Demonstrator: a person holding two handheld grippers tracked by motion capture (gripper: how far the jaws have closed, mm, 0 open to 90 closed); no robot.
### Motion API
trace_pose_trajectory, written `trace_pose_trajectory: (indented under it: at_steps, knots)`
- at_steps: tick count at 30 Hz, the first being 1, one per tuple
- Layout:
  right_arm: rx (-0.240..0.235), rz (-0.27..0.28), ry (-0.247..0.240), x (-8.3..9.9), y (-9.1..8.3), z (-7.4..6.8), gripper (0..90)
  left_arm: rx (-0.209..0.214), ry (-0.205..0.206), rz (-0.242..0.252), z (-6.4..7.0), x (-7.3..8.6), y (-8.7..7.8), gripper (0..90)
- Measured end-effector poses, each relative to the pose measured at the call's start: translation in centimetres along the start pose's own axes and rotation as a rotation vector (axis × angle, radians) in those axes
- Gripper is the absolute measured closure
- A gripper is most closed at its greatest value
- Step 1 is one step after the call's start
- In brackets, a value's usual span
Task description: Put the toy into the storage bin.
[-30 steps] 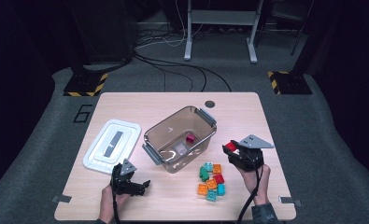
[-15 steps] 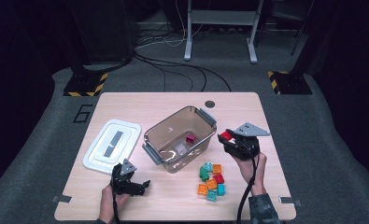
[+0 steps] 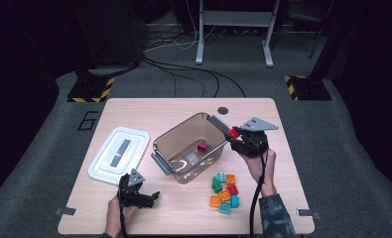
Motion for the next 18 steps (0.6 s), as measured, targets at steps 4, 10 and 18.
trace_pose_trajectory:
  at_steps: [4, 10, 18]
  knots:
    - [-0.006, -0.007, -0.004, -0.6, 0.7, 0.0, 58.4, -0.001, -0.006, 0.005, 0.0, 0.0, 0.0, 1.1]
    - [-0.011, -0.02, -0.004, -1.1, 1.8, 0.0, 58.4, 0.0, -0.006, 0.003, 0.0, 0.0, 0.0, 1.1]
    - [-0.019, -0.031, -0.023, -1.6, 3.2, -0.1, 58.4, -0.001, -0.001, 0.004, 0.0, 0.0, 0.0, 1.2]
Point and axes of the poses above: each handheld gripper's, and its own axes: y roughly forward along the jaws, x roughly out of its underside, z roughly to its right, the point moved 7 cm from there along y, roughly forward along the jaws, and after that the axes turned 5 degrees about -y, right-handed, at the moved point
